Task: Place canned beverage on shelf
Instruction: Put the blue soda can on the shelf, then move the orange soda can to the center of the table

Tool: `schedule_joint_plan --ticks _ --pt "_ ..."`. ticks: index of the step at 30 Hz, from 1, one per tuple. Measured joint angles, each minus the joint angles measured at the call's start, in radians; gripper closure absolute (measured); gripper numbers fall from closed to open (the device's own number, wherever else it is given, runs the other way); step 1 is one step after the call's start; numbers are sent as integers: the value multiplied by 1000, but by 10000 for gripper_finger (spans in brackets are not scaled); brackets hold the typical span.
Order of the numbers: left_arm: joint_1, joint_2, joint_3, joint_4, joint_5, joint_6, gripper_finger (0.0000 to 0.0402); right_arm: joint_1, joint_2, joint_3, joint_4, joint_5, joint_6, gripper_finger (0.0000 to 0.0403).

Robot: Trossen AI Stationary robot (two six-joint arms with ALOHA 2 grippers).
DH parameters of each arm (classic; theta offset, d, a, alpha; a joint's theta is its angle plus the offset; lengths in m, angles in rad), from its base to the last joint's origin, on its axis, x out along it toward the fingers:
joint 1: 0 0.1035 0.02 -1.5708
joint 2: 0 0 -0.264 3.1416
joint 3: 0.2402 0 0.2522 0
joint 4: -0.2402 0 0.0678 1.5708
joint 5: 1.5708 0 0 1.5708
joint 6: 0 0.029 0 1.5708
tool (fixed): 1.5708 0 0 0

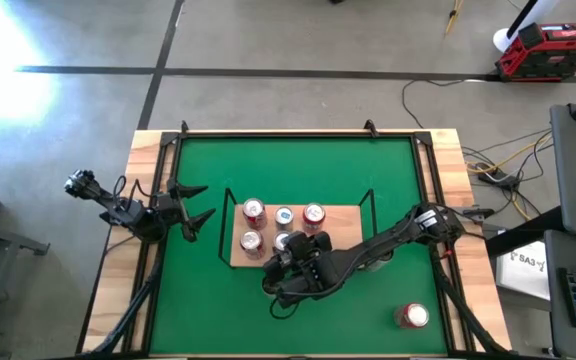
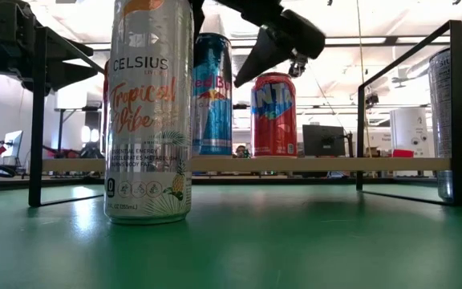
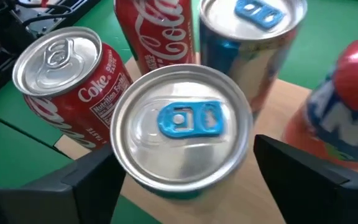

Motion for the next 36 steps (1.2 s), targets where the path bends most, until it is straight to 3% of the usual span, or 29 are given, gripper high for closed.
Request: schedule_joint_plan --ticks 6,15,21,24,28,36 --pt "0 0 0 0 0 0 61 14 -32 7 -56 -16 37 39" --pt "0 0 0 0 0 0 61 50 -142 6 -182 -171 10 37" --pt "0 0 0 0 0 0 61 100 -199 6 -225 -187 -52 37" --pt "0 0 0 0 0 0 61 128 -239 6 -370 -217 62 37" --pt "0 0 0 0 0 0 61 167 -299 5 -562 -332 303 43" --pt "0 2 0 0 0 0 61 232 -455 -147 -551 -530 488 75"
